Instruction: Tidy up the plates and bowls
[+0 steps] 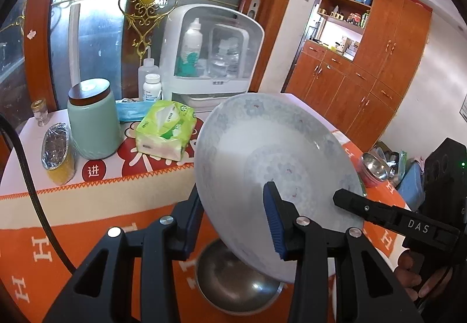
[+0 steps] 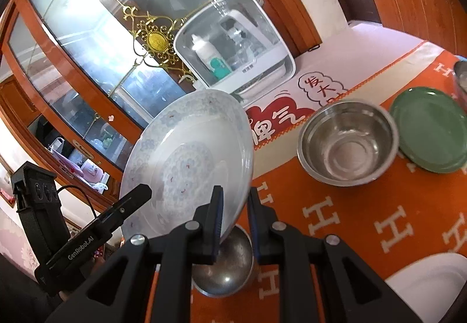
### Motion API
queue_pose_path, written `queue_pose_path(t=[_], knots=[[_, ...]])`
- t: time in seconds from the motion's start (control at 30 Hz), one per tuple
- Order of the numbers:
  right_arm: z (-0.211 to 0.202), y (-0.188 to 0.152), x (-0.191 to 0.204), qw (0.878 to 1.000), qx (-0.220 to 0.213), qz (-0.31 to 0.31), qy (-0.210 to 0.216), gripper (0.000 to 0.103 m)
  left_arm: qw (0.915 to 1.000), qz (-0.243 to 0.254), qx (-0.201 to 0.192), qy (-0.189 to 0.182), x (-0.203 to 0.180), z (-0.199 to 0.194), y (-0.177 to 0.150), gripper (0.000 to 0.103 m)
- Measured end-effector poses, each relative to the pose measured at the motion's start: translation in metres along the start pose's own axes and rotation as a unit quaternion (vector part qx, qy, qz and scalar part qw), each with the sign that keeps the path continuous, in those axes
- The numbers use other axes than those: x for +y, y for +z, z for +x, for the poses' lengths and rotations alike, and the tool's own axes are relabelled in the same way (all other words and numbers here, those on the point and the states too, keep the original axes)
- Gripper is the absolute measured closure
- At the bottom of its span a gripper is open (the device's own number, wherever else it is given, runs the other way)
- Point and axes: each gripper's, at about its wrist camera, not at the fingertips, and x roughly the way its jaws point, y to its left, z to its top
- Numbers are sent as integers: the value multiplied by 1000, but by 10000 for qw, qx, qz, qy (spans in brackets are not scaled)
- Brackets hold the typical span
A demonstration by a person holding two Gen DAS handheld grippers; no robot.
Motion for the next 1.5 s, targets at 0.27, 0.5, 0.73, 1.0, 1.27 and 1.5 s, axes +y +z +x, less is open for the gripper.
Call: queue_pose_path(t=[0.27,0.5,0.73,1.0,1.27,1.5], knots=[[-50,-19,-2,9999,-161,24,-35,87,9998,87,-73,-175,-32,-36,-13,64],[-95,-35,-12,9991,-358,71,-197,87,9984,371,-80,-409,-69,-57,-24,64],[-137,-53,-32,9974,-530,277,-403,87,9956,578,-35,-732,-107,-63,-38,64],[-174,-80,-62,9943,-559,596,-681,87,9920,733,326,-977,-149,-56,-67,64],[-197,-110,-96,9903,-452,826,-1017,87,9865,803,859,-1139,-180,-33,-103,64],[-204,-136,-129,9862,-190,1098,-1223,87,9807,826,1342,-1159,-203,-8,-139,64]])
